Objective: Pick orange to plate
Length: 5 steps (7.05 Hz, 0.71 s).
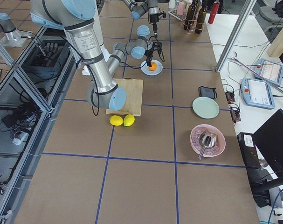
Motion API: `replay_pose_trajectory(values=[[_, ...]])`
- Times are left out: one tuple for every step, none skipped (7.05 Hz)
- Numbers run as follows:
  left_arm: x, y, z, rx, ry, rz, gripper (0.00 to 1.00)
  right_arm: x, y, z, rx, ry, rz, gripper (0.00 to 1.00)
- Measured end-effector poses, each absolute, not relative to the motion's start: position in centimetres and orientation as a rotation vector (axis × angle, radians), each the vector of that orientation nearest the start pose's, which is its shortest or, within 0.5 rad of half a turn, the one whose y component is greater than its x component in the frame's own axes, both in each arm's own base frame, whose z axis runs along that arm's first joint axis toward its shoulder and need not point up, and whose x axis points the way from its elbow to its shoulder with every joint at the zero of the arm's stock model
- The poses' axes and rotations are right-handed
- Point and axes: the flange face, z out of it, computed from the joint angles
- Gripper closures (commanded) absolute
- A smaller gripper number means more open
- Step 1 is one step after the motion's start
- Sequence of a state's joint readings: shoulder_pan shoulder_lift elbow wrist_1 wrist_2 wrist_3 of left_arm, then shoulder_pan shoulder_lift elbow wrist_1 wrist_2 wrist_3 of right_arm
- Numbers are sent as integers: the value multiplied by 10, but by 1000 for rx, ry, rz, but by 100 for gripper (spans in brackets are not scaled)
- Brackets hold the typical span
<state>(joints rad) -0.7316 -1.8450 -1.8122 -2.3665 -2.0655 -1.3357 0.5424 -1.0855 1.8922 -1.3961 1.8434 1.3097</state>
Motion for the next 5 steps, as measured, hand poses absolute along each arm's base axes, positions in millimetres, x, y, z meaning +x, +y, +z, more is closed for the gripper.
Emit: replay_pose_trajectory(values=[[336,-448,320,263,1297,-93,16,-411,-416,261,137,-961,71,0],[299,-453,343,317,1254,-42,16,-353,-435,305,132,-921,6,0],[255,-461,371,366,1207,38,16,-286,-455,352,134,-887,-56,0],[210,-470,400,414,1160,115,16,-225,-470,393,143,-859,-105,0],[169,-477,432,467,1096,183,16,-167,-479,432,152,-826,-156,0]])
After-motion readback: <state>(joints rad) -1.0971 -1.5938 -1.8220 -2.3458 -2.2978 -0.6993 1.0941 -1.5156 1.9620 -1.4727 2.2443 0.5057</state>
